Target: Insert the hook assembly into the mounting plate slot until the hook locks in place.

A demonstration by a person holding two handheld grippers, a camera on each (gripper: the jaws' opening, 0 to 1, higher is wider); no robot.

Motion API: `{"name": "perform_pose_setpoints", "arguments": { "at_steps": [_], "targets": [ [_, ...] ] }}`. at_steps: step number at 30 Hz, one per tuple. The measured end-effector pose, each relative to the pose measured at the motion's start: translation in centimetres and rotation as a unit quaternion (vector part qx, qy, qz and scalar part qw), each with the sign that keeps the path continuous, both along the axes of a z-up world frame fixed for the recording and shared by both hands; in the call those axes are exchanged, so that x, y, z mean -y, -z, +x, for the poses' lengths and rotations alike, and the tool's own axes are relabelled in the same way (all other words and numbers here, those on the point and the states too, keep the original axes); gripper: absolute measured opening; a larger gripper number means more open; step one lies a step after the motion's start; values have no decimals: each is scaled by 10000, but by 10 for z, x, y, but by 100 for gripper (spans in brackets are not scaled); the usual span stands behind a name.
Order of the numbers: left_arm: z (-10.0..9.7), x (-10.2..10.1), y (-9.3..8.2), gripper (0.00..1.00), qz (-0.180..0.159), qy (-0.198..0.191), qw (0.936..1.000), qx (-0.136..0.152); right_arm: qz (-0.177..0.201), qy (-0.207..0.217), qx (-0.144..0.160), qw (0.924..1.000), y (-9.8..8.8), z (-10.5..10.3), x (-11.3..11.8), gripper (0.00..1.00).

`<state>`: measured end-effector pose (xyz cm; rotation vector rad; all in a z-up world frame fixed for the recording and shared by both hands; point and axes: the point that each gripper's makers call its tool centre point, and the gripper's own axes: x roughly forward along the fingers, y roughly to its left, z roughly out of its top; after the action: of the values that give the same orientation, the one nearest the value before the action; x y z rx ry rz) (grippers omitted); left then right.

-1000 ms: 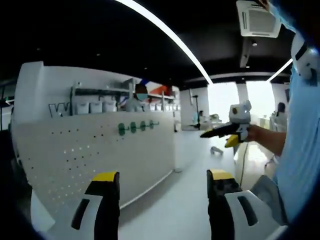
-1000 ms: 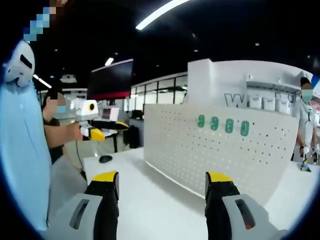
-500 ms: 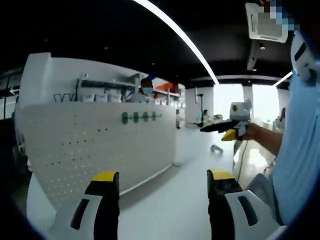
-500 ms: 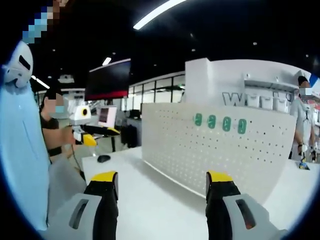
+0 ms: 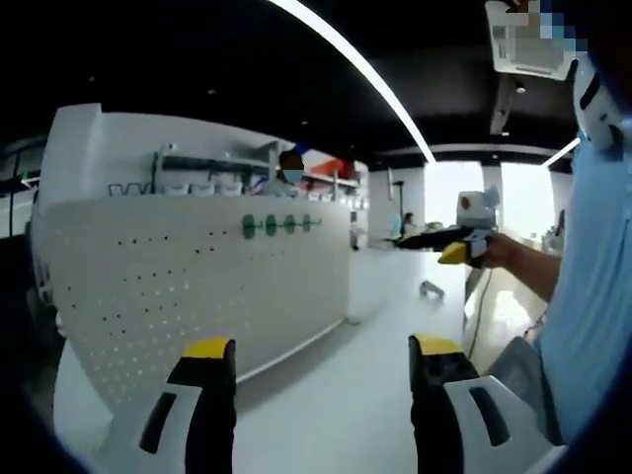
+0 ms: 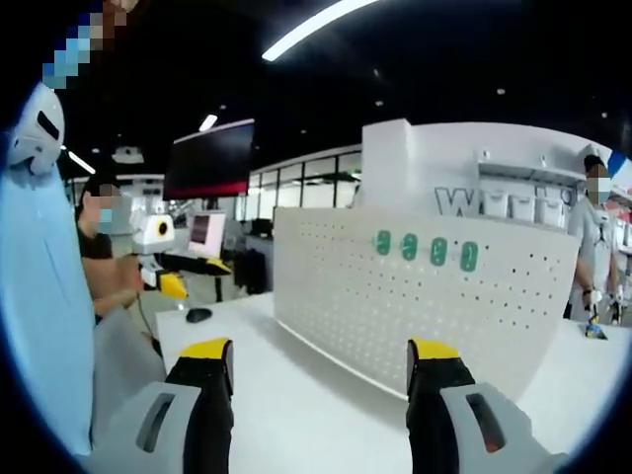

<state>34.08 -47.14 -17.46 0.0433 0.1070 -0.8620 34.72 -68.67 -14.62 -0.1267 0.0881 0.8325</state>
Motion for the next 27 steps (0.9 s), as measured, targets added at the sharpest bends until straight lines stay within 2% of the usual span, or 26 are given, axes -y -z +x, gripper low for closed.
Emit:
{"name": "perform_pose_setpoints", "arguments": {
  "at_steps": [7,27],
  "targets": [
    [1,-5,2,72,23,-61,10000,-42,5,-27,15,10000,0,-1,0,72],
    [2,2,-2,72,-13,-106,9999,-45,-54,-93,-4,9999,1,2,2,72]
  ]
}}
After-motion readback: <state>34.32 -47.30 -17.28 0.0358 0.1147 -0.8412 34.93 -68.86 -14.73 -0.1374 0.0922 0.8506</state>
